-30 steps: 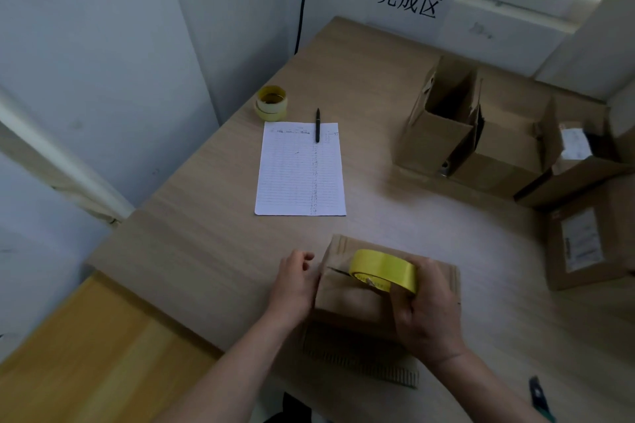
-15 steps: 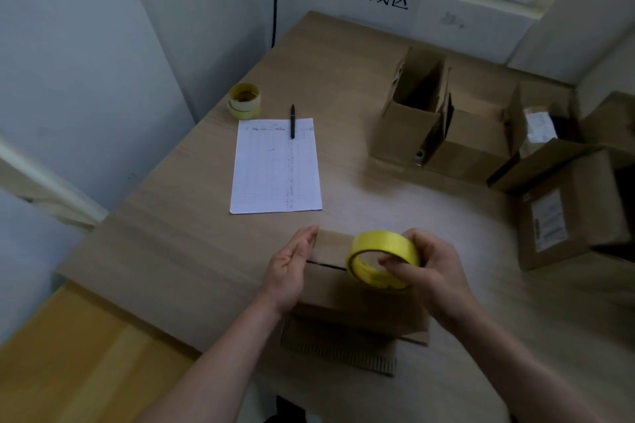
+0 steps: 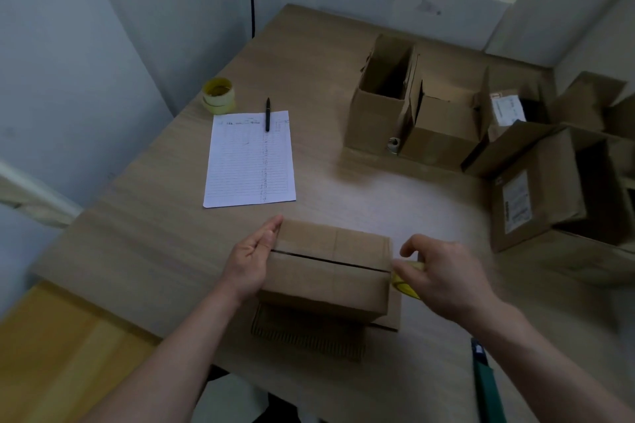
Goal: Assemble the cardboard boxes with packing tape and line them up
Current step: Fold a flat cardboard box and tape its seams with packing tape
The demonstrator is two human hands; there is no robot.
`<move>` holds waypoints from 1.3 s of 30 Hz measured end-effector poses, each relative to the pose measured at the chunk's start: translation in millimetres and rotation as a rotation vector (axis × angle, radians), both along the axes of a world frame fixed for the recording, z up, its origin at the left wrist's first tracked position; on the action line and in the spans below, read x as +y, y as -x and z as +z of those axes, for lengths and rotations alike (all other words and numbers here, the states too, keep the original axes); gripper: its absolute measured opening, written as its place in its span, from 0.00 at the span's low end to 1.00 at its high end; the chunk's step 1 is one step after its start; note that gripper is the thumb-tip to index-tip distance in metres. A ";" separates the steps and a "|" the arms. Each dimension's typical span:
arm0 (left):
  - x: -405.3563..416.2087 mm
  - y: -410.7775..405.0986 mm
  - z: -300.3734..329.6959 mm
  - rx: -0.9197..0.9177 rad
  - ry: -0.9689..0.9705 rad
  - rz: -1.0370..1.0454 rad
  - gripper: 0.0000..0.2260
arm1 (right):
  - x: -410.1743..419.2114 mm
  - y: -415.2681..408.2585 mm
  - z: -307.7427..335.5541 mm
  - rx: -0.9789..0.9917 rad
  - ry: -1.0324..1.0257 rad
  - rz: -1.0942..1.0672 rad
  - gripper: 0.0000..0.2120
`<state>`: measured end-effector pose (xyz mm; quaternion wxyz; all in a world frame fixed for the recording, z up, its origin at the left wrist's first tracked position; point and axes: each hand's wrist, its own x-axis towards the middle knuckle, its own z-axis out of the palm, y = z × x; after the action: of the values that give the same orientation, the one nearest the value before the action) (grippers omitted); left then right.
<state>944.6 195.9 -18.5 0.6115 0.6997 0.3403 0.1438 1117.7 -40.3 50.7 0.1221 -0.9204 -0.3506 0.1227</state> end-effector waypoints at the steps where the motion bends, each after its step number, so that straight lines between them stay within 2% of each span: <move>1: -0.8 -0.6 1.5 0.002 -0.009 0.004 0.16 | -1.1 0.9 -4.8 0.028 -0.009 -0.010 0.15; 9: -3.5 -1.7 4.3 0.023 -0.053 0.066 0.12 | -7.8 2.7 -21.3 0.145 -0.040 -0.026 0.30; 18: -2.3 -5.3 0.4 0.005 -0.161 0.142 0.11 | -9.2 -1.1 -34.5 0.176 0.060 0.056 0.39; 20: -2.6 -5.7 -1.6 0.026 -0.184 0.139 0.11 | -8.9 -3.2 -37.9 0.199 0.055 0.057 0.39; 22: -1.7 -5.1 0.1 0.045 -0.212 0.108 0.11 | -7.1 -4.4 -39.5 0.247 0.016 0.044 0.33; 23: 0.0 -4.0 0.2 0.069 -0.309 0.094 0.13 | -5.8 -5.0 -40.0 0.276 -0.009 0.029 0.30; 26: -8.1 -7.8 11.6 0.324 -0.975 -0.059 0.21 | -7.3 -3.4 -41.2 0.395 -0.049 -0.026 0.27; 28: -34.8 -22.1 29.6 0.511 -1.045 -0.280 0.27 | -9.6 -2.5 -42.6 0.467 -0.070 -0.092 0.27; 30: -64.0 -30.4 27.5 0.588 -0.966 -0.513 0.34 | -9.4 -0.4 -44.2 0.497 -0.082 -0.143 0.27; 31: -71.6 -33.9 23.2 0.594 -0.988 -0.575 0.36 | -9.5 1.1 -45.9 0.491 -0.092 -0.164 0.26; 34: -52.4 -48.3 10.7 0.455 -1.116 -0.726 0.34 | -12.2 8.0 -43.9 0.487 -0.102 -0.261 0.21; 37: -24.5 -70.6 4.3 0.031 -1.340 -0.850 0.25 | -15.8 26.8 -34.1 0.406 -0.001 -0.275 0.21; 39: -17.9 -89.6 -2.9 -0.232 -1.386 -0.868 0.18 | -15.8 40.4 -31.5 0.287 -0.036 -0.242 0.23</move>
<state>1034.2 178.0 -21.4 0.0734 0.9681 -0.1917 0.1434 1077.4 -56.1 19.3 0.2009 -0.9266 -0.2183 0.2310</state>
